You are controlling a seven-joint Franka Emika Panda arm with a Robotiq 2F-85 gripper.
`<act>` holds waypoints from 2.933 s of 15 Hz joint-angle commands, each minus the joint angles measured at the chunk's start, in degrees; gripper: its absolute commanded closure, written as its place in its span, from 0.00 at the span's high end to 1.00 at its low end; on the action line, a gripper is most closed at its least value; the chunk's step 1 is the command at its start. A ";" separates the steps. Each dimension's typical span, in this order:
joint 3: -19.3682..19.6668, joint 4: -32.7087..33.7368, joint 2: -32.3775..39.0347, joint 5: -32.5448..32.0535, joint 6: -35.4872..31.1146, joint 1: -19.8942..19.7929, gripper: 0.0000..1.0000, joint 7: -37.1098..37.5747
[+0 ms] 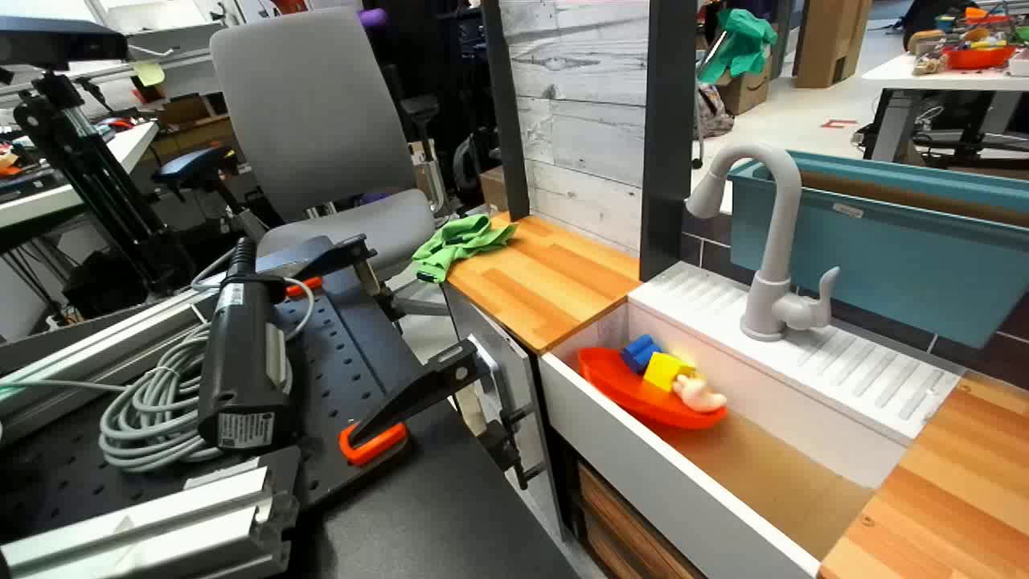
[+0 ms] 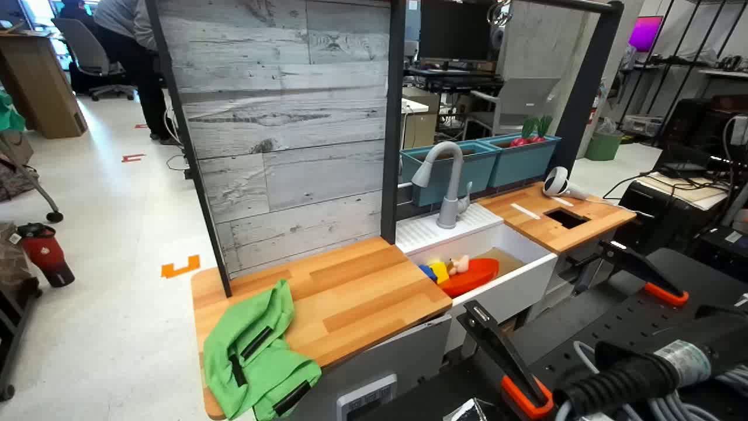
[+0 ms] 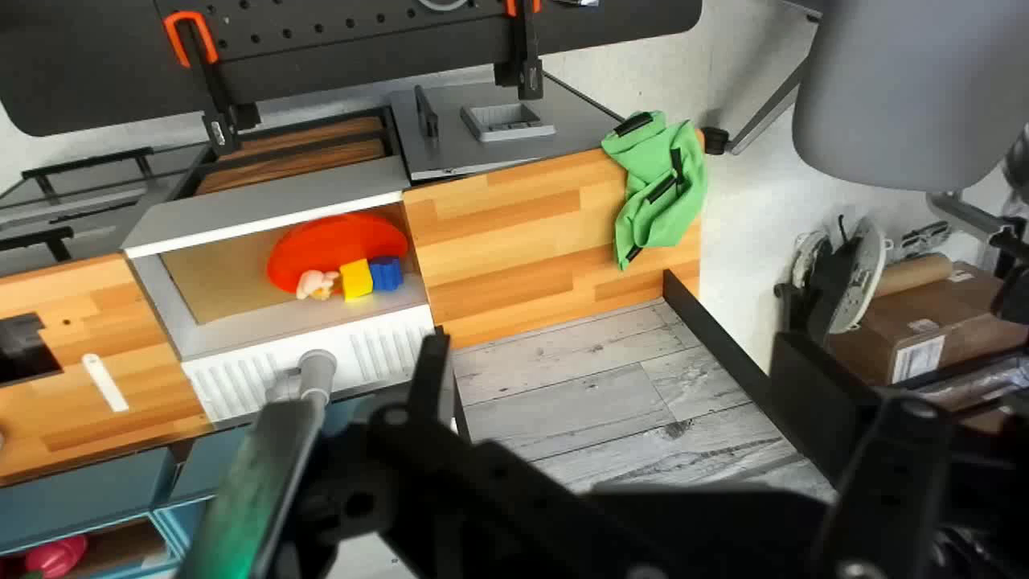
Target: Move the green cloth
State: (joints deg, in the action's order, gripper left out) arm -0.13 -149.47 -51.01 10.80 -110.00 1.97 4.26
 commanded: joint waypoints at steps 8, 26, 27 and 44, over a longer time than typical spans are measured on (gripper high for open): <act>-0.25 0.17 0.03 0.24 0.13 -0.38 1.00 -0.24; -7.99 -3.59 12.16 2.07 -14.23 3.17 1.00 3.07; -9.24 -3.75 14.91 2.28 -16.81 4.01 1.00 4.00; -14.08 -1.90 38.01 0.74 -35.95 9.40 1.00 8.93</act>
State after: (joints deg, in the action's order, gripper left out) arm -15.29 -153.10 -16.53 10.77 -144.63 10.20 13.86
